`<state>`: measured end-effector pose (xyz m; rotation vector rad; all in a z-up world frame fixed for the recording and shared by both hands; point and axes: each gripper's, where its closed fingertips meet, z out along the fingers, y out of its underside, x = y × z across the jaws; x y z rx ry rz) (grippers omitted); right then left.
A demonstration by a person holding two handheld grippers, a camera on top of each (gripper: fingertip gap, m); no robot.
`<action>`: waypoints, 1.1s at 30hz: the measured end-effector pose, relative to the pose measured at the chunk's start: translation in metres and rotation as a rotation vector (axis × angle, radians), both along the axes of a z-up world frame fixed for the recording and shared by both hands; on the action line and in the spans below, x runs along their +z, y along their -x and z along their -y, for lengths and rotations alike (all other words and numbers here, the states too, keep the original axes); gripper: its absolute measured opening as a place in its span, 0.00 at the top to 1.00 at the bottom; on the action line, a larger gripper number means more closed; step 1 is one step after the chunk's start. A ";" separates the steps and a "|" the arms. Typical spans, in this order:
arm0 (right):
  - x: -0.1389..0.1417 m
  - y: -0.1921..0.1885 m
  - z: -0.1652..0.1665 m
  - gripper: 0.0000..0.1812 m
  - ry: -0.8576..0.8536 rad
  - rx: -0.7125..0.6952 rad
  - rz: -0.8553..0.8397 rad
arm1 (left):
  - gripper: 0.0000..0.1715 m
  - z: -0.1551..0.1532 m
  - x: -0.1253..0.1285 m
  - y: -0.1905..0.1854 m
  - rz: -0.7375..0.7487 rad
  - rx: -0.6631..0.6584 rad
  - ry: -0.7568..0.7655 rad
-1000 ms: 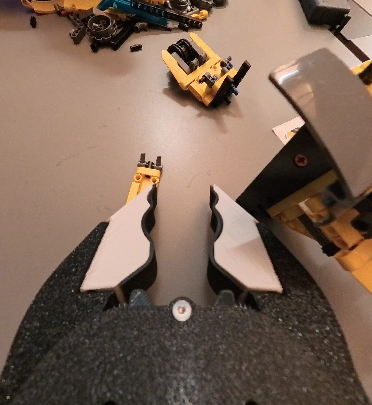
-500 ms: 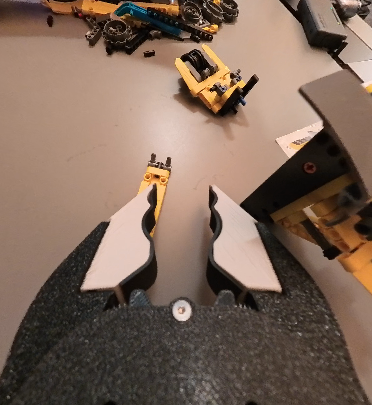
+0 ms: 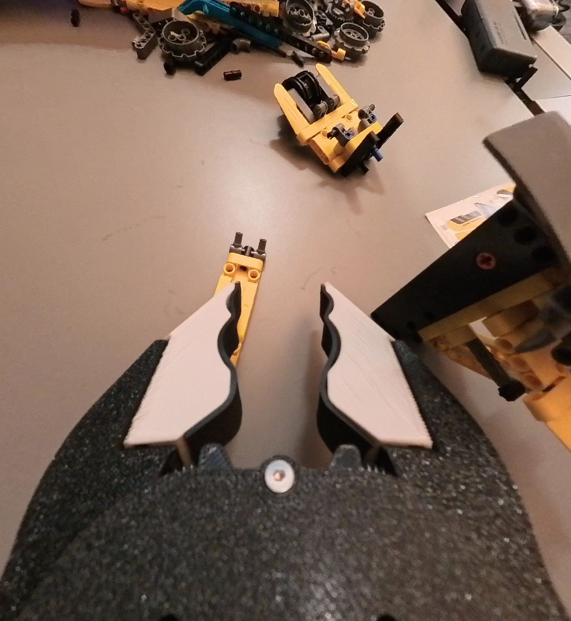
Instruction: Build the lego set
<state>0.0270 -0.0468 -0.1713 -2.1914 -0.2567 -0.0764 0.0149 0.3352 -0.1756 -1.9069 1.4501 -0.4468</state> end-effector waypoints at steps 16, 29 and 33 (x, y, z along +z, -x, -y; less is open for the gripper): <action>-0.001 -0.002 0.000 0.74 0.011 -0.008 -0.003 | 0.96 0.062 -0.010 -0.006 -0.026 -0.176 0.160; -0.003 -0.005 -0.001 0.74 0.025 -0.022 -0.026 | 0.93 0.071 -0.006 0.030 -0.062 -0.309 0.260; -0.003 -0.007 -0.002 0.74 0.025 -0.032 -0.034 | 0.93 0.079 -0.009 0.025 -0.069 -0.326 0.245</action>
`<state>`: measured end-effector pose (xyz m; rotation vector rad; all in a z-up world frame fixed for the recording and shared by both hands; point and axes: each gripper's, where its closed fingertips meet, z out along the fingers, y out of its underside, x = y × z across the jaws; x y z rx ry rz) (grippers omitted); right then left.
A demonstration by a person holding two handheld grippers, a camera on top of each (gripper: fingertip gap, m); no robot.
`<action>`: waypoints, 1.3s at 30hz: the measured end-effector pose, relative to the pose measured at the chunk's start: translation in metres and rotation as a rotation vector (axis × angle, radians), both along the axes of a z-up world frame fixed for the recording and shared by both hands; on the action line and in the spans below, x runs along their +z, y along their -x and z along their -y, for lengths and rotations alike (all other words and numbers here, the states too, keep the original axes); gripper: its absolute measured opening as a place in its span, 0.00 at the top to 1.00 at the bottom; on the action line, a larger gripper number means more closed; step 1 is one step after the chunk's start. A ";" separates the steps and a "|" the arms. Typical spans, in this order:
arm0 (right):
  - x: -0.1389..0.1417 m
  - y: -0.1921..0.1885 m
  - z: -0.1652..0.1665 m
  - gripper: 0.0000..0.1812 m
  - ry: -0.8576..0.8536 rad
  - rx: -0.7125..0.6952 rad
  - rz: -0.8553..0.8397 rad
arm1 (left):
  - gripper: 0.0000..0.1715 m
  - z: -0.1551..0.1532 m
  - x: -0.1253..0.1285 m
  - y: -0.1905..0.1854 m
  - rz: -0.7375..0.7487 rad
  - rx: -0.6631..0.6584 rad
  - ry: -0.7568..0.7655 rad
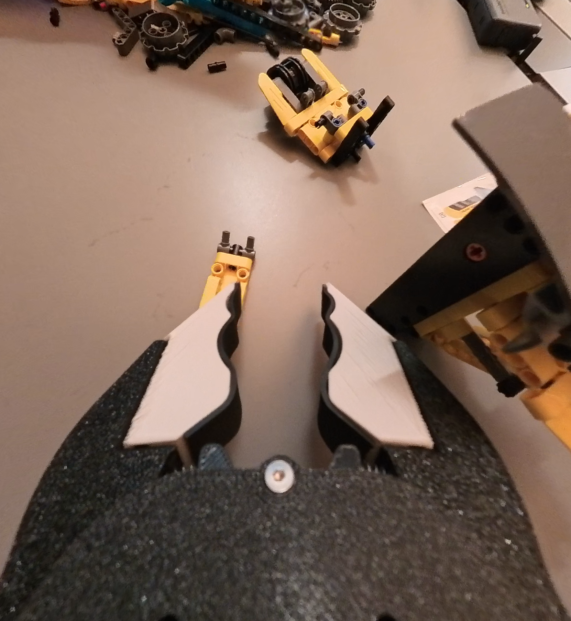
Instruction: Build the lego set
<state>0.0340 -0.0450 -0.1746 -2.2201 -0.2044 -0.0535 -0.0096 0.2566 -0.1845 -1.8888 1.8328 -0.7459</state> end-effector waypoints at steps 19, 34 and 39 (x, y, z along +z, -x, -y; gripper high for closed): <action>-0.001 -0.001 0.000 0.74 0.002 -0.002 0.009 | 0.80 0.010 0.035 0.016 0.118 0.086 0.071; 0.000 -0.001 0.000 0.74 0.001 0.000 0.012 | 0.88 0.015 0.002 0.035 0.027 0.135 -0.010; -0.001 -0.002 -0.001 0.74 0.001 -0.007 0.010 | 0.88 0.004 0.019 0.037 0.110 0.158 0.006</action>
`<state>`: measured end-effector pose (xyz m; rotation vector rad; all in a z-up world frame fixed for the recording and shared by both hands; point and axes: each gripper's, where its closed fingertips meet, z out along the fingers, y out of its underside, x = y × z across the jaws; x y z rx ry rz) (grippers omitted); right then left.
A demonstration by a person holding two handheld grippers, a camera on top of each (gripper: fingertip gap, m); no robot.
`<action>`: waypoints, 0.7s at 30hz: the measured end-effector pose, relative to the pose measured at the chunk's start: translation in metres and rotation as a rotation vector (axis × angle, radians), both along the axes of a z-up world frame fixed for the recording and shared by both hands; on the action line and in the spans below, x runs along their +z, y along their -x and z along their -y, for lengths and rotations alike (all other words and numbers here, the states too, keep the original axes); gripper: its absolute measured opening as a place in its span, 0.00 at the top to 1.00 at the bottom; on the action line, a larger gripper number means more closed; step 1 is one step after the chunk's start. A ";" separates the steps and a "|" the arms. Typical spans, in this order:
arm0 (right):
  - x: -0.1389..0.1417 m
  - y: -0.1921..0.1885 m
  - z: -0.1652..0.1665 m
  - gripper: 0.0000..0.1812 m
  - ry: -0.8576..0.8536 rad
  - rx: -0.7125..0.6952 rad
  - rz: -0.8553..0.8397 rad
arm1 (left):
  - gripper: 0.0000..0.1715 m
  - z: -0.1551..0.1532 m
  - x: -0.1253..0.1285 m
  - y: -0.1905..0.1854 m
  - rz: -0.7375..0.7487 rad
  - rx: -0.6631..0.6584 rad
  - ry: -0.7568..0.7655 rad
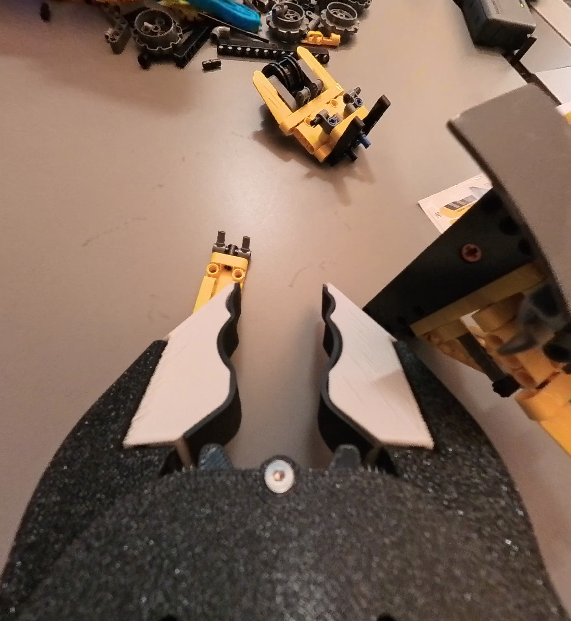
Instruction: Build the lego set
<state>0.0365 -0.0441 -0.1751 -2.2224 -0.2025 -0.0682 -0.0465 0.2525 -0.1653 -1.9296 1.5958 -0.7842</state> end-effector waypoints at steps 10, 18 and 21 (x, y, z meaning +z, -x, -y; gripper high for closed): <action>-0.003 -0.002 -0.001 0.73 0.017 -0.006 0.001 | 0.88 -0.107 0.033 0.049 0.082 0.408 -0.242; -0.003 -0.002 -0.001 0.73 0.017 -0.005 0.008 | 0.88 -0.127 0.010 0.079 -0.171 0.515 -0.398; -0.003 -0.002 -0.001 0.73 0.018 -0.005 0.010 | 0.88 -0.132 0.012 0.085 -0.194 0.545 -0.428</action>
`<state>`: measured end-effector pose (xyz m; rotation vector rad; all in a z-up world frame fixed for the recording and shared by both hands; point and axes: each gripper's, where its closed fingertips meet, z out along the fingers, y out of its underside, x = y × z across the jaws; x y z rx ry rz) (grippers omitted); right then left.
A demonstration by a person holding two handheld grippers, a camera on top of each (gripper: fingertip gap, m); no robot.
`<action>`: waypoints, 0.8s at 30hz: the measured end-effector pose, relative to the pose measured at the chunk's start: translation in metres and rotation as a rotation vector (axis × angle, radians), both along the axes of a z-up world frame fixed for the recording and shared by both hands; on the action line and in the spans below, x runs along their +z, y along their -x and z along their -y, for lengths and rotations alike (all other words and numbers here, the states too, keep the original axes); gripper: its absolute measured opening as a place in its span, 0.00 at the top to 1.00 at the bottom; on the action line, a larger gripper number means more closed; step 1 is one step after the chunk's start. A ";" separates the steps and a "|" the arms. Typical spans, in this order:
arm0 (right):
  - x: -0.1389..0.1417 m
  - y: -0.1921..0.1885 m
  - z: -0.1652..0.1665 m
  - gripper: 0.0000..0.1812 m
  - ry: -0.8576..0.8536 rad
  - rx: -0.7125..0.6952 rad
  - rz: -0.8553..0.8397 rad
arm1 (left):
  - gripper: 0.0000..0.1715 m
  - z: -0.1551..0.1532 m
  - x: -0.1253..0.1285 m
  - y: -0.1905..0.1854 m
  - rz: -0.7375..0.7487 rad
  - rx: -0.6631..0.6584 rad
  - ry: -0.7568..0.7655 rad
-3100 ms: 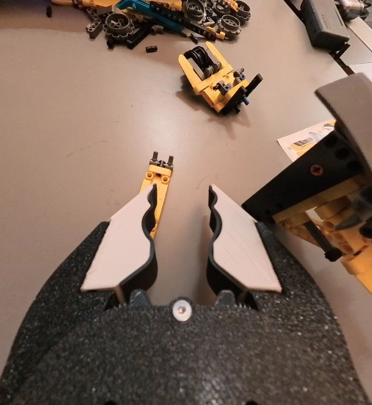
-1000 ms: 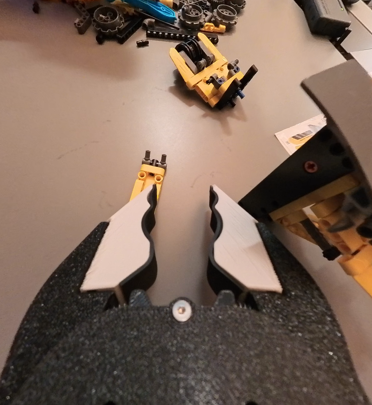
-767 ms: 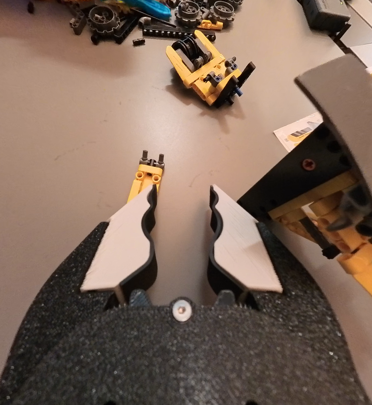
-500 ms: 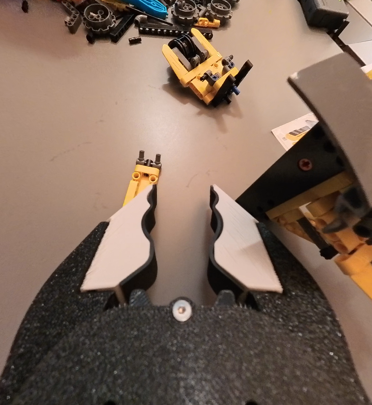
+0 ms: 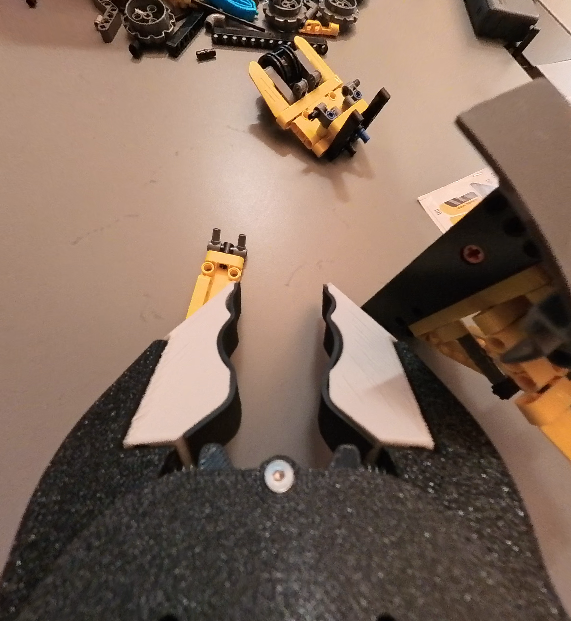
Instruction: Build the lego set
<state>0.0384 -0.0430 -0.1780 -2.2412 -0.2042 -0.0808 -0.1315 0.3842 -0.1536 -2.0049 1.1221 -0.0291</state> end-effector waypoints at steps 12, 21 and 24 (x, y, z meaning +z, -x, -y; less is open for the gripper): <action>-0.001 0.000 0.000 0.73 0.005 0.001 0.002 | 0.86 0.005 -0.023 0.004 -0.059 -0.011 0.096; -0.001 -0.001 0.000 0.73 0.005 -0.004 -0.001 | 0.86 0.021 -0.006 -0.017 0.084 -0.112 0.130; -0.001 -0.001 0.000 0.73 0.006 -0.005 -0.002 | 0.92 0.029 -0.010 -0.019 0.081 -0.153 0.171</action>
